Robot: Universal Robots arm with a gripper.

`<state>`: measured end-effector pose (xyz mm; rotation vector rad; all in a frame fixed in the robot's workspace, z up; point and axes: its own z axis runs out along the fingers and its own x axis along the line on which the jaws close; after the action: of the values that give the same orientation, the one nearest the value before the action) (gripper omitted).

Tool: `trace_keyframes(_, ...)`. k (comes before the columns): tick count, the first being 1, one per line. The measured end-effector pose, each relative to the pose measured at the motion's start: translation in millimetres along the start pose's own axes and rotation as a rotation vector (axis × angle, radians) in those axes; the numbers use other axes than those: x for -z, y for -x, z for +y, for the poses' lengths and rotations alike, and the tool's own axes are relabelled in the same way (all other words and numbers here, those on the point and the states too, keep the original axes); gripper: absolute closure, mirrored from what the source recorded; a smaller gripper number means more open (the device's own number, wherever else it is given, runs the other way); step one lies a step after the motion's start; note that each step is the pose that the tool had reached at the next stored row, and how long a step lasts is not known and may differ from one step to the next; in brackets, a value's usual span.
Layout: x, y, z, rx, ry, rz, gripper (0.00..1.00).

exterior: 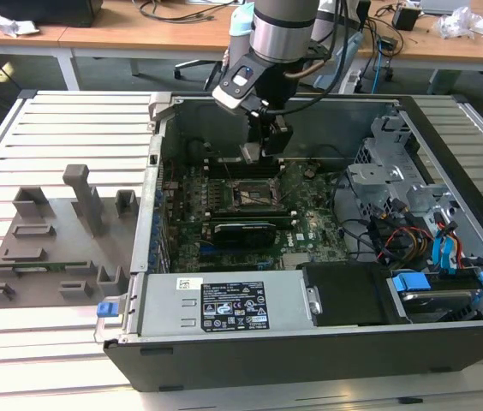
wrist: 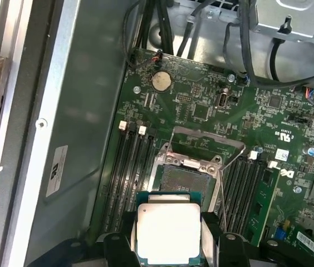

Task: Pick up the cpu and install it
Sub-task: 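Place the cpu into insertion slot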

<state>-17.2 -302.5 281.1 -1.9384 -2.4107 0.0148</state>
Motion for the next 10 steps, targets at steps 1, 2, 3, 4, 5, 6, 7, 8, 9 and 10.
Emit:
trace_keyframes(1, 0.0, 0.0, 0.0, -0.005, 0.0002, 0.0002, 0.45)
trace_keyframes(2, 0.0, 0.0, 0.0, -0.012, 0.0004, 0.0004, 0.45)
trace_keyframes(3, 0.0, 0.0, 0.0, -0.02, 0.0006, 0.0007, 0.45)
trace_keyframes(4, 0.0, 0.0, 0.0, -0.025, 0.0008, 0.001, 0.45)
trace_keyframes(5, 0.0, 0.0, 0.0, -0.035, 0.0011, 0.0013, 0.45)
trace_keyframes(6, 0.0, 0.0, 0.0, -0.042, 0.0013, 0.0016, 0.45)
trace_keyframes(7, 0.0, 0.0, 0.0, -0.046, 0.0014, 0.0017, 0.45)
trace_keyframes(8, -0.1, 0.0, 0.0, -0.061, 0.0019, 0.0023, 0.45)
trace_keyframes(9, -0.1, 0.0, 0.0, -0.068, 0.0022, 0.0026, 0.45)
trace_keyframes(10, -0.1, 0.0, 0.0, -0.073, 0.0023, 0.0028, 0.45)
